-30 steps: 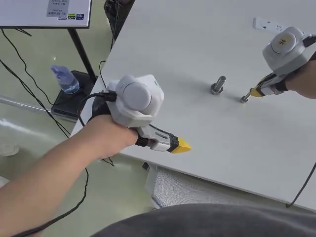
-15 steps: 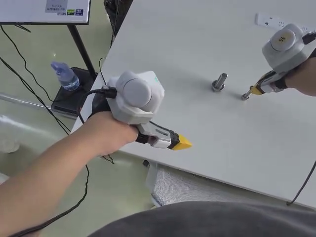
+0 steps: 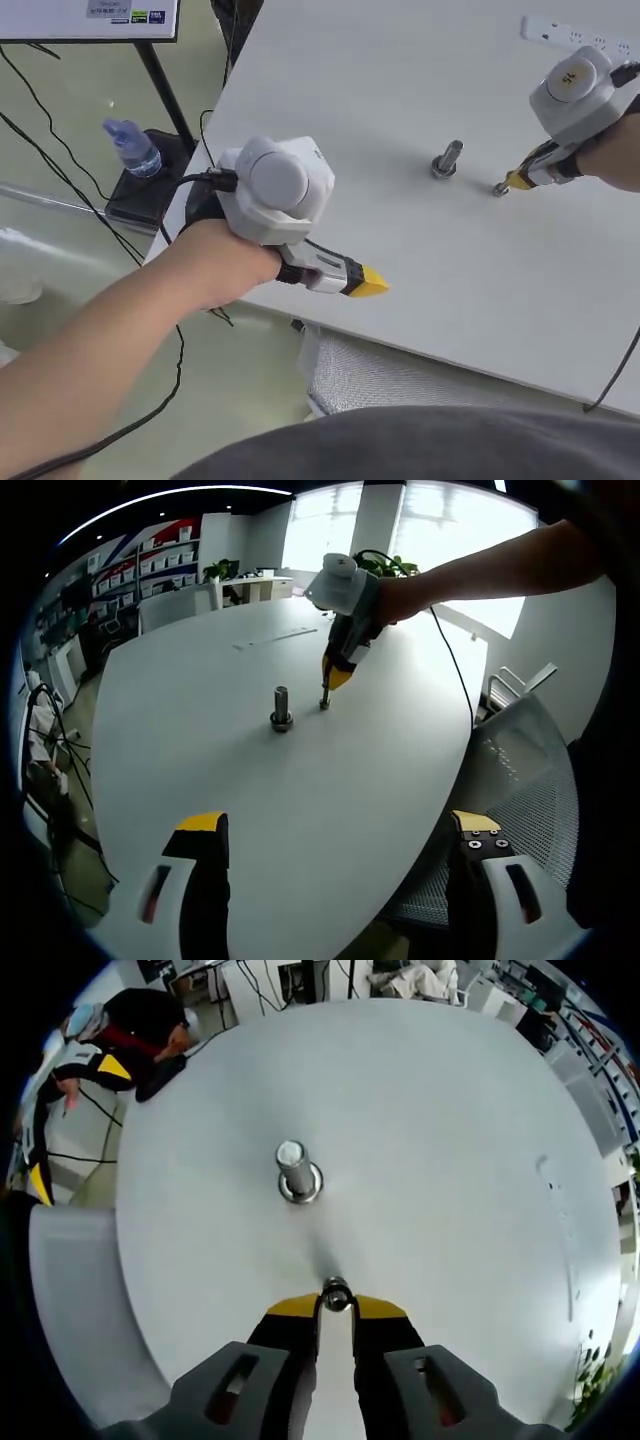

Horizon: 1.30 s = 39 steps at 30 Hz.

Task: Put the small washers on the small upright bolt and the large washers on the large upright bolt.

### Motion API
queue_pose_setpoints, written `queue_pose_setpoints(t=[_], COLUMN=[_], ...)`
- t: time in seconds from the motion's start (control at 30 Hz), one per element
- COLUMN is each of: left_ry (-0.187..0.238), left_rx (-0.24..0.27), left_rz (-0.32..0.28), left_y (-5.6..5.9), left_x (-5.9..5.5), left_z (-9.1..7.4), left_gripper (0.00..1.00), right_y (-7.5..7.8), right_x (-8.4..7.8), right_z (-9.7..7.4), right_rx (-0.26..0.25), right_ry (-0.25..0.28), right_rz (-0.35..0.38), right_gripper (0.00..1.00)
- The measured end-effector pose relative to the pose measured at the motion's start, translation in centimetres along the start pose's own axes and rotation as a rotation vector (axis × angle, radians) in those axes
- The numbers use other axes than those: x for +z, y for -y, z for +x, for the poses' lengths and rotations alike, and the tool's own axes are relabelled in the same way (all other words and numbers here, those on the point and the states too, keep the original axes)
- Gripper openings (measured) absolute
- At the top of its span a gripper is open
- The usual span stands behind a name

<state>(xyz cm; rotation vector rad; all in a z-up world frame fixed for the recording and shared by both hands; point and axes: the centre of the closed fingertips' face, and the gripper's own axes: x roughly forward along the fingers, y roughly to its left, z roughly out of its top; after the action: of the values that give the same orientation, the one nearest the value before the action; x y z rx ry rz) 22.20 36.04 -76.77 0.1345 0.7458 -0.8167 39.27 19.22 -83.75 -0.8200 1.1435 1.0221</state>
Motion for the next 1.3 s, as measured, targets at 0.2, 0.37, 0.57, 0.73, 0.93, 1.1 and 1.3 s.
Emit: queue_pose_setpoints(t=[0.2,0.37,0.57,0.73,0.93,1.1,1.3], left_ry=[-0.002,0.002,0.012,0.008,-0.001,-0.008,-0.015], left_rx=[-0.002,-0.004,0.002,0.004,0.001,-0.001,-0.002], left_rz=[-0.004,-0.005,-0.003,-0.002,-0.003,-0.002,0.003], left_y=[-0.1,-0.3,-0.5,-0.5,-0.4,-0.4,-0.4], left_x=[-0.1,0.2,0.4,0.3,0.2,0.1,-0.1], left_z=[0.2,0.3,0.5,0.6,0.6,0.7,0.7], left_gripper=[0.9,0.91,0.92,0.92,0.91,0.91,0.9], right_y=[-0.2,0.0,0.1,0.4,0.4,0.3,0.1], right_x=[-0.1,-0.2,-0.4,-0.3,-0.2,-0.3,0.0], right_z=[0.5,1.1,2.0,2.4,2.6,2.8,2.5], right_rx=[0.006,0.011,0.013,0.015,0.013,0.011,0.01], right_ry=[-0.009,-0.014,-0.024,-0.024,-0.024,-0.029,-0.022], right_rz=[-0.009,-0.011,-0.017,-0.017,-0.023,-0.02,-0.01], right_gripper=[0.13,0.13,0.13,0.13,0.13,0.13,0.13])
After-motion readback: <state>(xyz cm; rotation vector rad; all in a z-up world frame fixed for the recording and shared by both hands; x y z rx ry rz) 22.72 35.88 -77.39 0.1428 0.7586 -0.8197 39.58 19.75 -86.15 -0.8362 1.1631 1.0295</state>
